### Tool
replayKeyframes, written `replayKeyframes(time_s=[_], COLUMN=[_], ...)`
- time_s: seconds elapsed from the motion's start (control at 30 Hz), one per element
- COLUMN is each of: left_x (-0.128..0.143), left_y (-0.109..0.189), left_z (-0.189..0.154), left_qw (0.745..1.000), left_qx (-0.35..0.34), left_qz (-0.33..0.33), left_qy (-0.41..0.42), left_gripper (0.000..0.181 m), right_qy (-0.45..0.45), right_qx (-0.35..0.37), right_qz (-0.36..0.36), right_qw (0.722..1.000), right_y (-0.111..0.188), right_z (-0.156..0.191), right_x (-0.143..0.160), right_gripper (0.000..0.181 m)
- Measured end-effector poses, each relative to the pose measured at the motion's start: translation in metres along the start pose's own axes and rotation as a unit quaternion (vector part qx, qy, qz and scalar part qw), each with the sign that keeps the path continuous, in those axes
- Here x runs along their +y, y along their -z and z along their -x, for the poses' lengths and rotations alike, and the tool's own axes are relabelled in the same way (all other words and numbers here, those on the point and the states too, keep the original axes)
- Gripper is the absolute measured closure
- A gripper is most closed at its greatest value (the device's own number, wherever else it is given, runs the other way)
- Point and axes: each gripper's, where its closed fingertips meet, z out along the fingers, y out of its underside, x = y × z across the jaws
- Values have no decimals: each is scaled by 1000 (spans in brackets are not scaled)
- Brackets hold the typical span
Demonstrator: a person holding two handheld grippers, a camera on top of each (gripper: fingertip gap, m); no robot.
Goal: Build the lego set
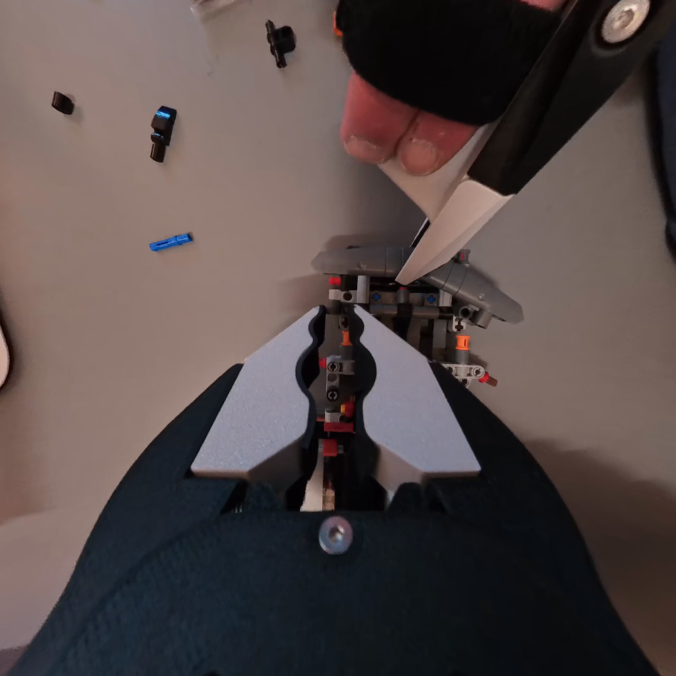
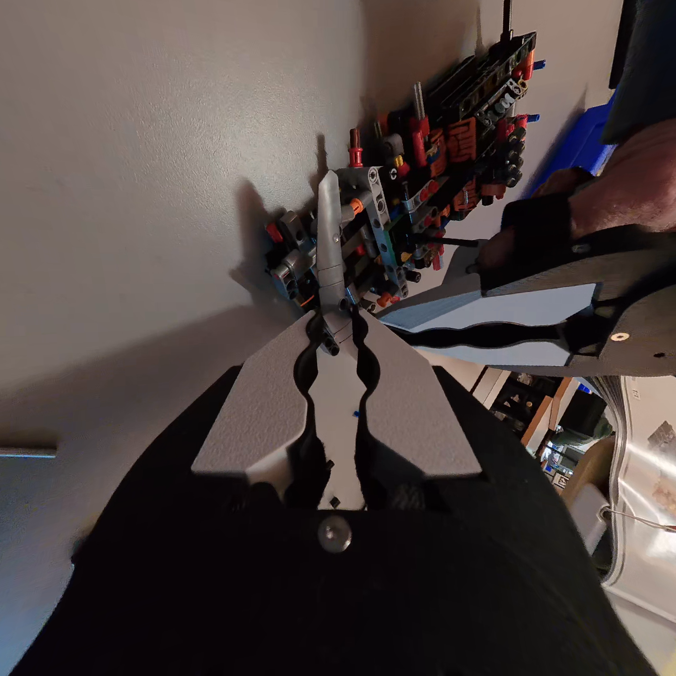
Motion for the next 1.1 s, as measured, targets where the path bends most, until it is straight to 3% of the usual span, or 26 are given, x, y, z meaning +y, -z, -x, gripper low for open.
replayKeyframes(time_s=[0.77, 1.0, 1.1], left_x=[-1, -1, -1], left_y=[-1, -2, -2], left_z=[-1, -6, -7], left_qw=[1000, 1000, 1000], left_qx=[7, 12, 11], left_qz=[-5, -5, -3], left_qy=[0, -3, -4], left_gripper=[176, 176, 176], right_qy=[-7, -114, -291], right_qx=[-22, -34, -51], right_qz=[-19, -50, -84], right_qw=[1000, 992, 952], right_y=[-2, 16, 28], right_z=[-1, -5, -13], right_x=[-2, -1, 9], right_gripper=[168, 156, 153])
